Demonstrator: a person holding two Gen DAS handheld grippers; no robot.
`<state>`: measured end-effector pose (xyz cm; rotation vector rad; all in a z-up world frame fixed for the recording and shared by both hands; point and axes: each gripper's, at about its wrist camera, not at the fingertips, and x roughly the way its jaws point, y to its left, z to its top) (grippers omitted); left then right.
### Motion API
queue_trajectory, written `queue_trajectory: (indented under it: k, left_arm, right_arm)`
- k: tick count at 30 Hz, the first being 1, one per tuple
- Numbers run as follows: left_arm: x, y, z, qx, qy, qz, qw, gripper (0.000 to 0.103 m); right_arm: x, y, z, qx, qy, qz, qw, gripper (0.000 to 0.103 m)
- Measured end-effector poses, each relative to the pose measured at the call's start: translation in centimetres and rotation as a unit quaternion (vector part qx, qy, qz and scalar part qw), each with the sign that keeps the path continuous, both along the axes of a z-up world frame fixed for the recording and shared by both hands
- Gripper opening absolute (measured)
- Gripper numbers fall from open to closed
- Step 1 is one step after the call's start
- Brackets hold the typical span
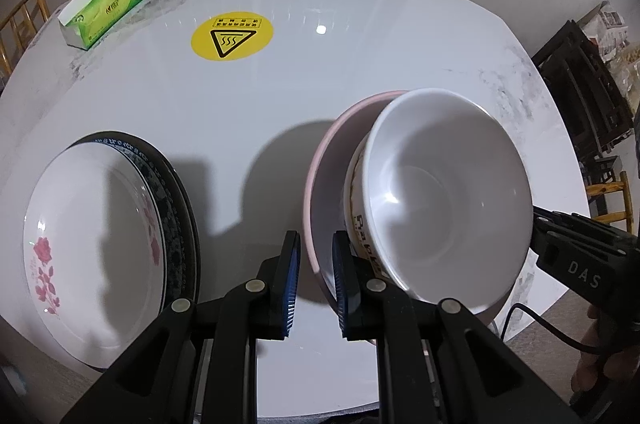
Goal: Organize plates and bowls
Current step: 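Grip the rim of the nested pink bowl stack with both tools and lift it, then carry the nested bowl stack with both tools over the plate stack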
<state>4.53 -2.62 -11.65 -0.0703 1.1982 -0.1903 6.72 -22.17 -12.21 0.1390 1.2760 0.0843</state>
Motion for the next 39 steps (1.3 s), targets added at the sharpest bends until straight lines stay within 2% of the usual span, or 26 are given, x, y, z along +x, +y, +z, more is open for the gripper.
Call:
queue_trajectory:
  k: [8,14,23,39]
  left_arm:
    - [-0.02,-0.20,0.03,0.004,-0.010,0.001,0.9999,0.008]
    - [-0.08,-0.51,0.16,0.017,-0.018,0.002,0.9997,0.007]
    - [-0.08,-0.77,0.19,0.029,-0.026,0.001,0.9992,0.007]
    - [0.07,-0.58,0.14,0.025,-0.026,0.001,0.9993,0.006]
  right_arm:
    - [-0.24,-0.33,-0.02,0.015,-0.002,0.000,1.000,0.018]
    - [-0.35,-0.11,-0.01,0.029,-0.002,-0.002,1.000,0.010]
    - [-0.36,0.02,-0.01,0.029,-0.006,-0.008,1.000,0.010]
    - [-0.23,0.00,0.04,0.026,-0.001,-0.012,1.000,0.010]
